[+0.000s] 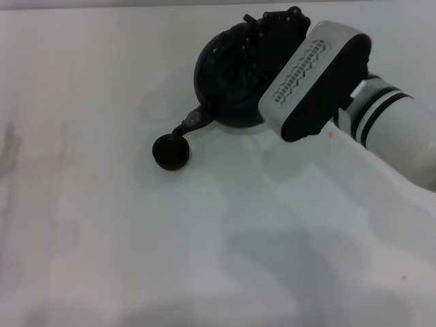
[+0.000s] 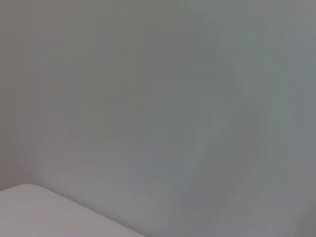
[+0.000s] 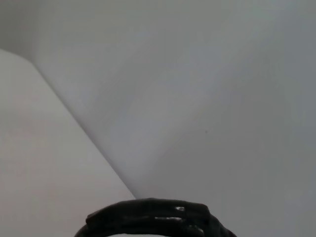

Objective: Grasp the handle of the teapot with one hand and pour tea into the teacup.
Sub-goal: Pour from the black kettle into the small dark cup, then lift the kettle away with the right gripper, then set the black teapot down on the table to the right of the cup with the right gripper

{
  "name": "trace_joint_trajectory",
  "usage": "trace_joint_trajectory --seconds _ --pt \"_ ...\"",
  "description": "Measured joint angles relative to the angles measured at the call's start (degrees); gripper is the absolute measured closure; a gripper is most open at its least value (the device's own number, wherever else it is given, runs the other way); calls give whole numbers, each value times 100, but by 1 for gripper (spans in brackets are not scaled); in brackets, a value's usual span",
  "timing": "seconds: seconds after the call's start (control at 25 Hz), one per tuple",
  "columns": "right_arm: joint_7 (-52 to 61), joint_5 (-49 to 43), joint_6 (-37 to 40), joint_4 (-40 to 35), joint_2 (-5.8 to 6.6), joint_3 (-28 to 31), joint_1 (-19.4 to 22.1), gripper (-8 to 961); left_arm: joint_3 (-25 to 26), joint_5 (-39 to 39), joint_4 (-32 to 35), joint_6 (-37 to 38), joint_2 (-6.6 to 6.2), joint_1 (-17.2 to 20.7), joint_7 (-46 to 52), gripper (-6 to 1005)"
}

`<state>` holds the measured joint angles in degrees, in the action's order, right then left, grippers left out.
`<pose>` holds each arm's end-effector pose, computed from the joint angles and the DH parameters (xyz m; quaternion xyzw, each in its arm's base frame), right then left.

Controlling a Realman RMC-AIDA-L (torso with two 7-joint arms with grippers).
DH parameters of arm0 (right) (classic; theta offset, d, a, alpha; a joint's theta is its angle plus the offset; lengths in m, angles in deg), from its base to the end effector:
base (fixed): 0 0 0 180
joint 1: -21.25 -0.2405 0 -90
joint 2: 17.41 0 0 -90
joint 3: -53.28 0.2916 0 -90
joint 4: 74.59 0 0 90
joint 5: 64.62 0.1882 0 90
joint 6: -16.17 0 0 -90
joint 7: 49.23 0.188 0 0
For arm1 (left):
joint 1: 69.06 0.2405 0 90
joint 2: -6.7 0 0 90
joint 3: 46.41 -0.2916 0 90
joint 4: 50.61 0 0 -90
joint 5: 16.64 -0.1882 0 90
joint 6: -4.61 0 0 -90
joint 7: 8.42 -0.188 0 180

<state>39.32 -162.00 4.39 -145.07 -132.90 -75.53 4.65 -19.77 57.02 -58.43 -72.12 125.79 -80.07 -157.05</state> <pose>0.1917 0.3686 -0.1092 -0.8698 -0.0281 0.0749 0.4869 -0.4061 0.2766 -0.0049 -0.5614 -0.4077 -0.3944 0.6026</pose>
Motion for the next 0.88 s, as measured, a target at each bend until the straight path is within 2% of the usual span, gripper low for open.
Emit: trace_joint_trajectory --seconds 0.16,0.48,0.88 --pt "2 385 243 -92 4 186 86 842 0 -2 0 -2 0 2 0 196" --pt "4 1248 1178 -273 10 1063 506 841 0 -10 4 -5 0 17 0 197" --pt "4 2015 2802 86 10 2601 959 841 0 -4 16 -25 0 26 0 196"
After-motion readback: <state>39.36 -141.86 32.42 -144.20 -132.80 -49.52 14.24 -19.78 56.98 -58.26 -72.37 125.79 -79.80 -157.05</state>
